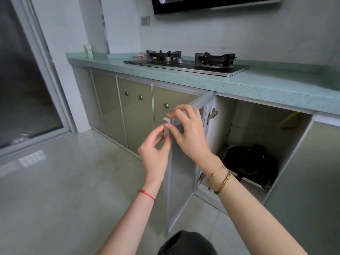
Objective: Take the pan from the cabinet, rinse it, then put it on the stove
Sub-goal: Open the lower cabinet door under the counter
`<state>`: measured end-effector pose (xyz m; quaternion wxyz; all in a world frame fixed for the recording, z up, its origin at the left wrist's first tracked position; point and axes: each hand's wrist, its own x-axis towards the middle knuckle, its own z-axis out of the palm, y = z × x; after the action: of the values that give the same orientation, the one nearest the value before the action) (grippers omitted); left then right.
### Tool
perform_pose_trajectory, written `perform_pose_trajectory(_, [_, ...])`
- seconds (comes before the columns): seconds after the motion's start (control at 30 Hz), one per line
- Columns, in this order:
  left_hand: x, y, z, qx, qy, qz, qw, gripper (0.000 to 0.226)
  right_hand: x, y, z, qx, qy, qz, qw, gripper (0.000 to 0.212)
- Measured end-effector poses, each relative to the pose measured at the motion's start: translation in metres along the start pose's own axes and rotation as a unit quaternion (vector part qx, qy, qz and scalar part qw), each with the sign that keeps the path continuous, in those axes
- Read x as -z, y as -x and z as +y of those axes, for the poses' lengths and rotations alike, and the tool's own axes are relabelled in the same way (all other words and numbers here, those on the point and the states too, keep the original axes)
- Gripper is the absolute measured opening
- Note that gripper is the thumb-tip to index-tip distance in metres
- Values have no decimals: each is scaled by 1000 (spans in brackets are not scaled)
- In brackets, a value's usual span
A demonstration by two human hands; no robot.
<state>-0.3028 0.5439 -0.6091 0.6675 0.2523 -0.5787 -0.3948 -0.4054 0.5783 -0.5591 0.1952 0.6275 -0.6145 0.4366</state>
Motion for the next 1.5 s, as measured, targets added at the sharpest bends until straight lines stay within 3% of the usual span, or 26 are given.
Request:
perform_pose_trajectory(0.17, [19, -31, -18, -31, -70, 29, 997, 27, -37, -23, -11, -11, 22, -3, 1000, 24])
perform_pose_trajectory(0.5, [27, -44, -19, 31, -9, 24, 999, 35, -55, -39, -11, -35, -9, -8, 999, 27])
perform_pose_trajectory(0.8, [15, -18, -2, -32, -25, 42, 998, 25, -34, -19, 8, -37, -96, 21, 994, 31])
perform_pose_trajectory(1.13, [-76, 4, -11, 92, 49, -193, 976, 24, 58, 25, 92, -177, 28, 140, 974, 24])
perform_pose_trajectory(1.5, [-236, 56, -15, 145, 79, -450, 878, 29, 166, 86, 168, -294, 177, 219, 913, 27])
